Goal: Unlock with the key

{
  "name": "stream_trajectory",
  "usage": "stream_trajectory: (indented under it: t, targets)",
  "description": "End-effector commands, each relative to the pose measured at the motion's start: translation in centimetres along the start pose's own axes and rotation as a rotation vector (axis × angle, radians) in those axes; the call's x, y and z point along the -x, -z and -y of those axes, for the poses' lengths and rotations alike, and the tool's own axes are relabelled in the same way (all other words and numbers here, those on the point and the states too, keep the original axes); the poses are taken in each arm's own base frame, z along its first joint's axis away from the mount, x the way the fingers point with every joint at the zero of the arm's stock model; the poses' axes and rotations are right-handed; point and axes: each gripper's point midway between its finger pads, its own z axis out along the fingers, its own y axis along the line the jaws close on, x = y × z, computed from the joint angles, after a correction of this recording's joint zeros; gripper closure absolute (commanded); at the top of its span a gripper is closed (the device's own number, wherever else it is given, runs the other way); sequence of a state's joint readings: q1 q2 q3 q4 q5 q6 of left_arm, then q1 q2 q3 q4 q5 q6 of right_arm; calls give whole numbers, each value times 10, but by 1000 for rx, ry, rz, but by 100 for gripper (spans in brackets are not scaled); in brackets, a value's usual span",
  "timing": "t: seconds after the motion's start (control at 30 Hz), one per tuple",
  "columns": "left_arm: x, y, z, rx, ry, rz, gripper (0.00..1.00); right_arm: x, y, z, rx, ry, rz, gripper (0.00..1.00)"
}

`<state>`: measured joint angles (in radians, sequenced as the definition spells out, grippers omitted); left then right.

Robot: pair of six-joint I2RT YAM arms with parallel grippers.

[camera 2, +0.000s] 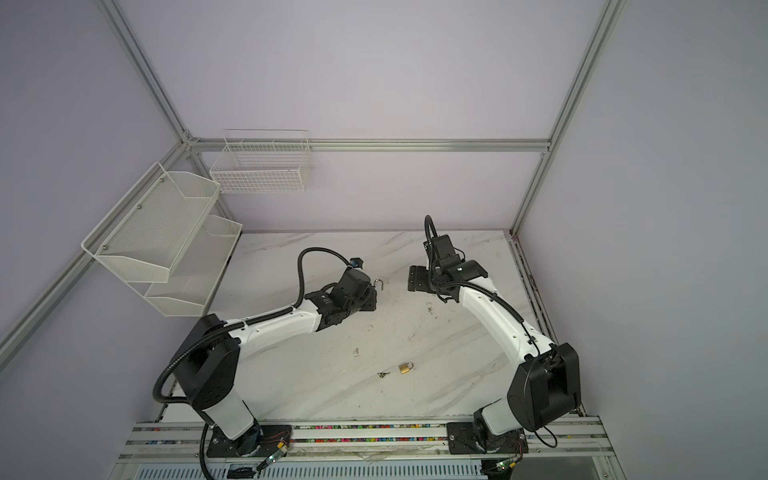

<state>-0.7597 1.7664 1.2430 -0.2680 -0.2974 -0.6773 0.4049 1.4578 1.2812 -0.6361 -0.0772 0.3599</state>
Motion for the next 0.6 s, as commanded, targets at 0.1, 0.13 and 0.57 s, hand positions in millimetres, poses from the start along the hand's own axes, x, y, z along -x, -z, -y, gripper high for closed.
stream_trajectory:
  t: [0.1, 0.13, 0.57]
  targets:
    - [33, -10, 1, 115, 97, 60, 100, 1, -5, 5, 71, -81, 27, 19]
    - [31, -15, 1, 127, 97, 53, 100, 0, -7, 5, 77, -81, 29, 19]
    - [11, -57, -22, 284, 163, -27, 100, -9, -16, 8, 83, -48, 22, 19]
